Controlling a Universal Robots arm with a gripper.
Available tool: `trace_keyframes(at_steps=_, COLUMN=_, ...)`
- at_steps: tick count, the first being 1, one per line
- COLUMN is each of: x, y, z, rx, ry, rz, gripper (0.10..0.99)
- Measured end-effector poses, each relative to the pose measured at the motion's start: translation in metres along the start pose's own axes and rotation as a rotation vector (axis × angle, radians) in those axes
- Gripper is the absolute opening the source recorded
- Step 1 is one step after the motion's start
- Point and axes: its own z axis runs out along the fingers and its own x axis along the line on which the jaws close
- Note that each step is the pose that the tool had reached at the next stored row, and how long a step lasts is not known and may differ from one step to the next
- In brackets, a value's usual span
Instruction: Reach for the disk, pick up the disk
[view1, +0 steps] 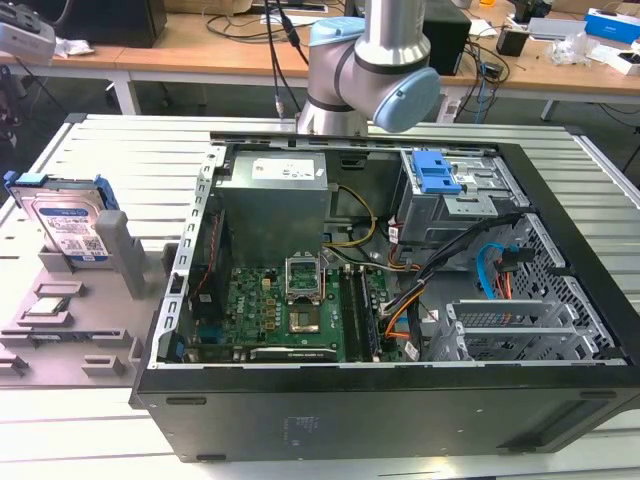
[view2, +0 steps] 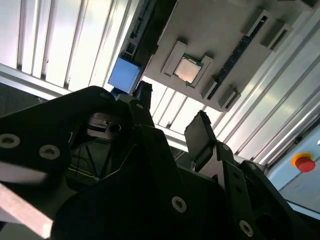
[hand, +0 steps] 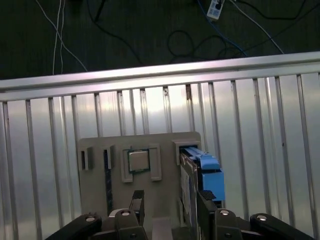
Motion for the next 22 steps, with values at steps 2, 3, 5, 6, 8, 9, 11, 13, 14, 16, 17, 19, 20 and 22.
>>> trace_keyframes(at_steps=2, x=-0.0106, y=0.001, z=0.0001, rx=0.0, ry=0.0, rz=0.0, gripper=0.545)
trace_keyframes(at_steps=3, x=-0.0133, y=0.0012, z=0.0, rx=0.0, ry=0.0, rz=0.0, gripper=0.545)
trace_keyframes(at_steps=5, x=-0.0199, y=0.0018, z=0.0, rx=0.0, ry=0.0001, rz=0.0, gripper=0.545)
trace_keyframes(at_steps=6, x=-0.0223, y=0.0019, z=0.0001, rx=0.0, ry=0.0, rz=0.0, gripper=0.545)
trace_keyframes(at_steps=8, x=-0.0271, y=0.0023, z=0.0001, rx=0.0, ry=0.0, rz=0.0, gripper=0.545)
trace_keyframes(at_steps=9, x=-0.0299, y=0.0025, z=0.0001, rx=0.0, ry=0.0, rz=0.0, gripper=0.545)
trace_keyframes(at_steps=11, x=-0.0335, y=0.0028, z=0.0001, rx=0.0, ry=0.0, rz=0.0, gripper=0.545)
trace_keyframes(at_steps=13, x=-0.0372, y=0.0031, z=0.0001, rx=0.0, ry=0.0, rz=0.0, gripper=0.545)
trace_keyframes(at_steps=14, x=-0.0383, y=0.0031, z=0.0002, rx=0.0, ry=0.0, rz=0.0, gripper=0.545)
trace_keyframes(at_steps=16, x=-0.0402, y=0.0029, z=0.0015, rx=0.0, ry=-0.0001, rz=0.0, gripper=0.545)
trace_keyframes(at_steps=17, x=-0.0406, y=0.0026, z=0.0029, rx=0.0, ry=-0.0001, rz=0.0, gripper=0.545)
trace_keyframes(at_steps=19, x=-0.041, y=0.0025, z=0.0073, rx=0.0, ry=0.0, rz=0.0, gripper=0.545)
trace_keyframes(at_steps=20, x=-0.041, y=0.0024, z=0.0095, rx=0.0, ry=0.0, rz=0.0, gripper=0.545)
trace_keyframes(at_steps=22, x=-0.041, y=0.0023, z=0.012, rx=0.0, ry=0.0, rz=0.0, gripper=0.545)
